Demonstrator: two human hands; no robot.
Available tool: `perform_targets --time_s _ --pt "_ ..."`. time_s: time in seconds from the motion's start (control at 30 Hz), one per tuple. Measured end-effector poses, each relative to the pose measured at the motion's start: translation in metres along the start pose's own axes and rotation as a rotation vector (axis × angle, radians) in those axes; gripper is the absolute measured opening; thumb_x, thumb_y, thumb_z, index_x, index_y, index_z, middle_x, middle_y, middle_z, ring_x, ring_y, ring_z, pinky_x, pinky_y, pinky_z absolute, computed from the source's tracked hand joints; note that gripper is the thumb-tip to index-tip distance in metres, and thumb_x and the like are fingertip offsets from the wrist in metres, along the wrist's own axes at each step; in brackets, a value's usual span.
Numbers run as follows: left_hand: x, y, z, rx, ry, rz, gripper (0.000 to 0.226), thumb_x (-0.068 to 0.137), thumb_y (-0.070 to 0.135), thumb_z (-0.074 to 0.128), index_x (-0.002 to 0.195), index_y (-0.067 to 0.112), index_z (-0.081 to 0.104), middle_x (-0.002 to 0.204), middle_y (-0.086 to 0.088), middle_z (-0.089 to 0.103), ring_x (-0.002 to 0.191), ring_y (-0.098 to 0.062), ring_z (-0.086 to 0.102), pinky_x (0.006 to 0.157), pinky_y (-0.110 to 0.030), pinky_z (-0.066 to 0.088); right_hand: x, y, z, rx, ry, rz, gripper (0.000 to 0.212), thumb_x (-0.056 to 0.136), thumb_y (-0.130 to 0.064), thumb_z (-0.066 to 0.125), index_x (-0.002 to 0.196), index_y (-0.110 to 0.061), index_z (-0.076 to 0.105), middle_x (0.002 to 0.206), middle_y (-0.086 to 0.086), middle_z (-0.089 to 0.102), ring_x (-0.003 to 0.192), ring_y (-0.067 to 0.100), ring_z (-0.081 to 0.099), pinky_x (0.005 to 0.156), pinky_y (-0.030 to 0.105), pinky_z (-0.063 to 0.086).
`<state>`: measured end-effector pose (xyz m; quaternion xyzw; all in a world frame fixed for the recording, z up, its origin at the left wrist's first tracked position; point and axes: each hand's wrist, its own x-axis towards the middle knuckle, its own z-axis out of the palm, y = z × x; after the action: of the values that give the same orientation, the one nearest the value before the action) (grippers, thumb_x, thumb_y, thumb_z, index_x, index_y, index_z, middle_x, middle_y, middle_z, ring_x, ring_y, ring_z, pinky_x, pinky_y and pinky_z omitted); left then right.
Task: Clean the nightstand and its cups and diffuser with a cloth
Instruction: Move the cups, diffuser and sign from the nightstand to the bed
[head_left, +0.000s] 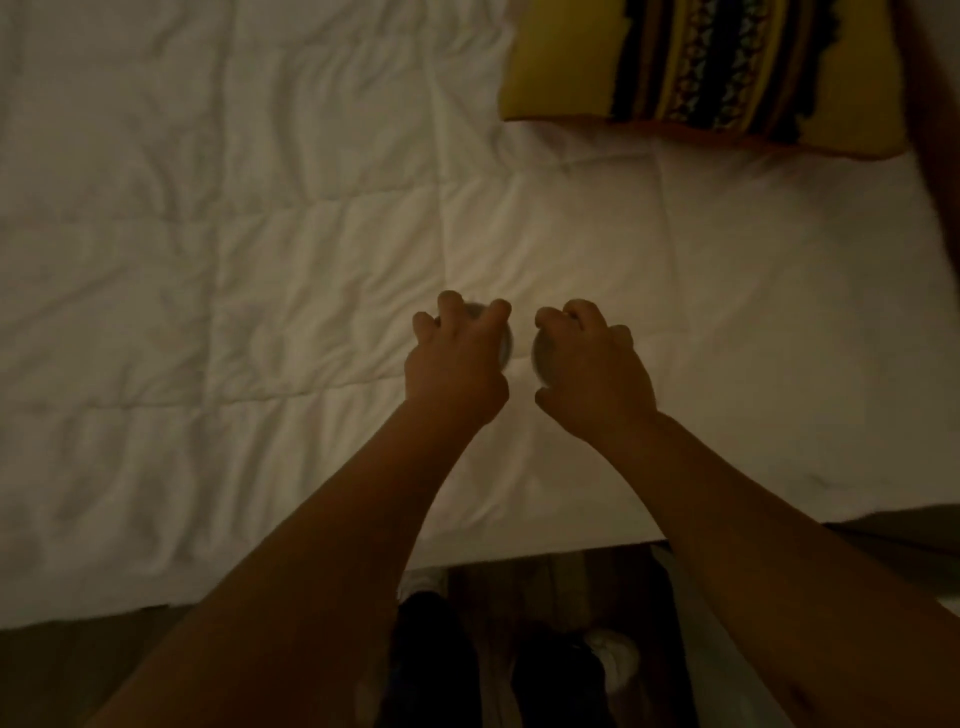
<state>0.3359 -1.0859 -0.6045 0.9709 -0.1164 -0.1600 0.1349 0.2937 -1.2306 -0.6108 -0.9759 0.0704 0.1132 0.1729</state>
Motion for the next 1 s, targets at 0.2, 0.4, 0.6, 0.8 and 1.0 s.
perform_targets --time_s 0.2,0.4,0.6,0.8,1.0 --pt "-0.002 -0.101 -0.019 -0.014 0.055 -0.125 0.065 0.071 0.015 0.071 0.120 0.038 0.035 0.128 -0.009 0.032 0.109 -0.034 0.039 0.060 -0.038 0.041 0.030 -0.086 0.038 -0.008 -0.040 -0.077 0.079 0.066 -0.028 0.081 0.129 -0.041 0.035 0.136 -0.009 0.034 0.108 0.031 0.045 0.064 0.031 0.038" --pt "-0.003 -0.162 -0.017 -0.037 0.080 -0.190 0.067 0.075 0.018 0.072 0.126 0.039 0.034 0.135 -0.009 0.031 0.113 -0.036 0.040 0.062 -0.039 0.039 0.048 -0.137 0.065 -0.085 -0.065 -0.119 0.080 0.065 -0.030 0.081 0.129 -0.042 0.033 0.137 -0.009 0.035 0.103 0.029 0.048 0.065 0.032 0.039" --pt "-0.001 -0.177 -0.004 -0.080 0.065 -0.147 0.070 0.074 0.019 0.073 0.128 0.038 0.033 0.137 -0.009 0.030 0.113 -0.037 0.041 0.062 -0.038 0.038 0.053 -0.142 0.077 -0.163 -0.127 -0.095 0.082 0.069 -0.030 0.080 0.135 -0.040 0.031 0.143 -0.006 0.032 0.106 0.029 0.049 0.069 0.033 0.039" --pt "0.010 -0.176 0.012 -0.038 0.045 -0.114 0.071 0.072 0.017 0.072 0.129 0.035 0.032 0.138 -0.011 0.029 0.111 -0.037 0.038 0.071 -0.044 0.045 0.061 -0.148 0.081 -0.174 -0.157 -0.066 0.084 0.070 -0.032 0.081 0.137 -0.038 0.032 0.142 -0.004 0.036 0.106 0.031 0.052 0.075 0.036 0.045" --pt "0.009 -0.173 0.016 -0.011 0.088 -0.113 0.073 0.073 0.018 0.070 0.133 0.036 0.031 0.145 -0.011 0.024 0.121 -0.040 0.034 0.085 -0.054 0.046 0.059 -0.148 0.085 -0.215 -0.119 -0.075 0.080 0.076 -0.024 0.076 0.141 -0.035 0.030 0.145 0.000 0.034 0.121 0.037 0.043 0.081 0.041 0.048"
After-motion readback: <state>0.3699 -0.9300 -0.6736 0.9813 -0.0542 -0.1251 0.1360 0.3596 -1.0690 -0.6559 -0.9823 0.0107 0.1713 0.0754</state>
